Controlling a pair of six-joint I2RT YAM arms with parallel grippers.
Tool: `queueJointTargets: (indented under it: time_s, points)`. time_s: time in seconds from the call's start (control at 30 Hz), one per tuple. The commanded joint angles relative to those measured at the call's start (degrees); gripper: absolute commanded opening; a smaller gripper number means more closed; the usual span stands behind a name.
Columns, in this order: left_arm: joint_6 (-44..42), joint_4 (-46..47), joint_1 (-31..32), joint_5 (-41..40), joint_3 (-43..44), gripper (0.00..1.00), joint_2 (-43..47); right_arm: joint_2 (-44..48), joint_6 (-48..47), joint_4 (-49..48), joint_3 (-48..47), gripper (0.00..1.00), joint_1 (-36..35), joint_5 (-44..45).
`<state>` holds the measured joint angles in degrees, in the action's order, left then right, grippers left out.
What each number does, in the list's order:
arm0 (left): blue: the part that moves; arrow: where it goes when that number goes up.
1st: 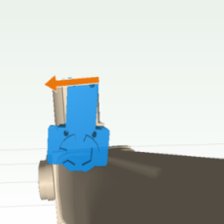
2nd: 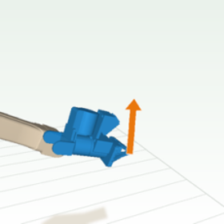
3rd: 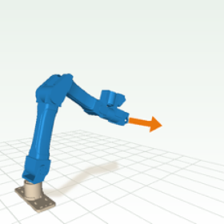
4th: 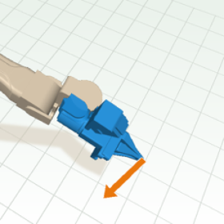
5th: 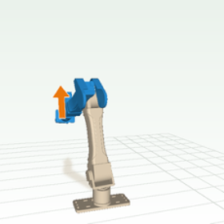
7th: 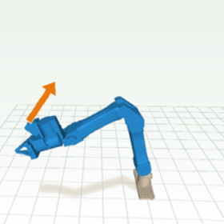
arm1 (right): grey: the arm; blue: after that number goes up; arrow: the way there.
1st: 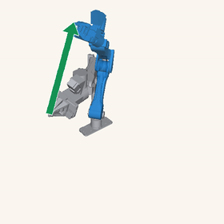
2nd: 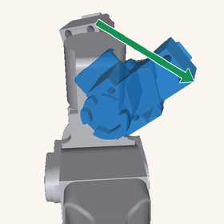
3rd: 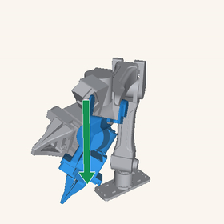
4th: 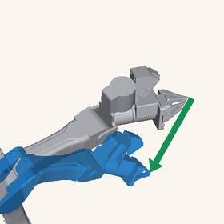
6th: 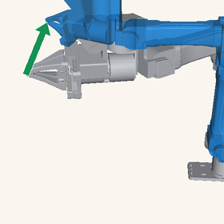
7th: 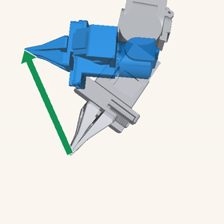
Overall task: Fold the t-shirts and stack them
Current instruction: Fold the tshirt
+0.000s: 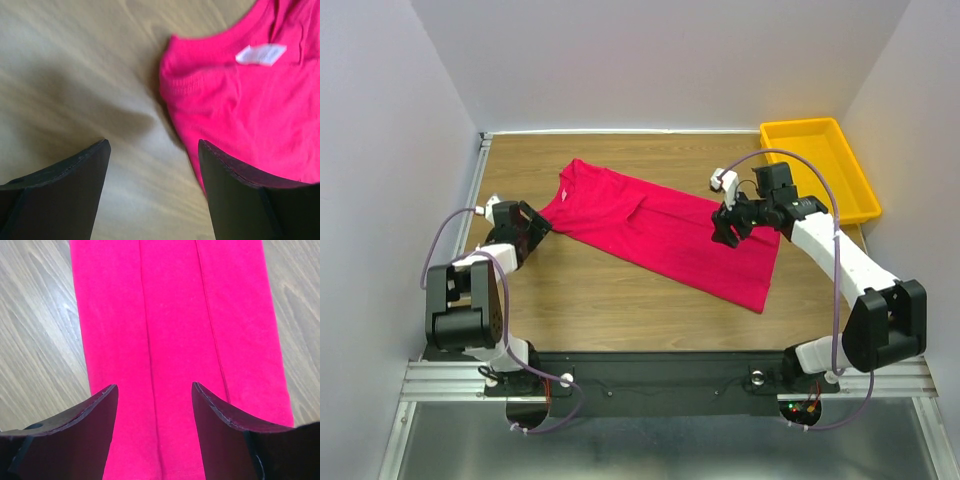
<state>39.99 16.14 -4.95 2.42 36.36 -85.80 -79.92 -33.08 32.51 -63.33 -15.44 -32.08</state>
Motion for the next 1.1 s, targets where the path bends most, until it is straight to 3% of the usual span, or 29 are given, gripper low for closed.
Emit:
queueJointTargets:
  time_s: [0.0,0.27,0.47,0.57,0.8,1.07]
  points:
    - [-4.0,2.5,-1.9,-1.5,5.6,0.79,-4.9,2.5,1.8,-3.8,1.4,0.66,-0.2,-0.4]
    - [-6.5,1.9,-4.8,3.7,12.9,0.63,-13.0,2.5,2.4,-4.7,2.5,0.66,0.1,0.2]
    - [-7.5,0.4,-5.9,8.4,16.9,0.38,-15.8,2.2,2.4,-5.0,2.6,0.66,0.3,0.5]
    - [-8.2,0.1,-6.2,10.7,17.0,0.38,-15.4,2.1,2.4,-5.1,2.4,0.66,0.4,0.6]
    - [-8.9,-1.2,-7.9,10.3,16.7,0.49,-13.3,1.8,2.4,-5.2,2.6,0.66,0.6,0.1]
    - [-9.0,-1.5,-8.4,13.5,15.8,0.50,-10.7,2.0,2.0,-5.2,4.2,0.66,0.8,-0.2]
